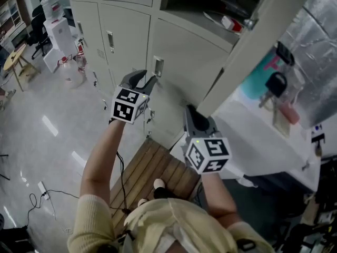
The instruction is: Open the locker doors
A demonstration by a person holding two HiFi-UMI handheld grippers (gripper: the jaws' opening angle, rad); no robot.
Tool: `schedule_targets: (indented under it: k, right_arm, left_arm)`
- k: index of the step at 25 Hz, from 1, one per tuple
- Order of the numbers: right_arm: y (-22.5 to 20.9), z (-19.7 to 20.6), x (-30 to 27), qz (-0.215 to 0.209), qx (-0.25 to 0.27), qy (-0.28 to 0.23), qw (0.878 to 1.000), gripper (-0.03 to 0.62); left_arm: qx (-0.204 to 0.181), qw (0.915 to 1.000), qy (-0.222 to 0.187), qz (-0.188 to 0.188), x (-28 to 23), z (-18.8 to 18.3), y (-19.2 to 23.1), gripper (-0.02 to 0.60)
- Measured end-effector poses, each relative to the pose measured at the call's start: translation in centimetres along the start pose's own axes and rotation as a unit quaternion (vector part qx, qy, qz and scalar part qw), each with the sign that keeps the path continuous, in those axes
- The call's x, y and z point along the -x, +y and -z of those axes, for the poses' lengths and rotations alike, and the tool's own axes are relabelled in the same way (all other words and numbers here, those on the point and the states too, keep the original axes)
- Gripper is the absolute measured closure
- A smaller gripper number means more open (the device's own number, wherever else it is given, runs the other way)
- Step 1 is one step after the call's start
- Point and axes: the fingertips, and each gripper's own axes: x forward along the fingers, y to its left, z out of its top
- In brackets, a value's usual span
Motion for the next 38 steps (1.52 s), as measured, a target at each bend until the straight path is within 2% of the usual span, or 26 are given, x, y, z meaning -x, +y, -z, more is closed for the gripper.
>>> schedule_targets:
  k: [12,22,30,38]
  right_arm:
    - [-0.8,0.4,-1.9,0.002,0.014,0.013,1.0,0.588]
    - [-1.6,1.1,-1.2,0.013,0.017,0.023,1.0,0.588]
    - [-1.7,1.6,-0.7,0.013,0.016,0.026,0.999,0.588]
    - [-0.9,1.5,0.6,0.009,0.014,0.02,1.0,0.588]
  left_arm:
    - [0.038,0.9992,0.007,-0.009,-4.9,0.7,2.9,0.428]
    - [0.043,0.999,0.011,-0.002,-6.7,0.4,3.2,0.419]
    - [0.049,0.9987,0.015,-0.006,-6.6,0.6,3.0,0.42]
    - [0.05,0.9984,0.013,-0.025,-3.6,1.1,2.5,0.42]
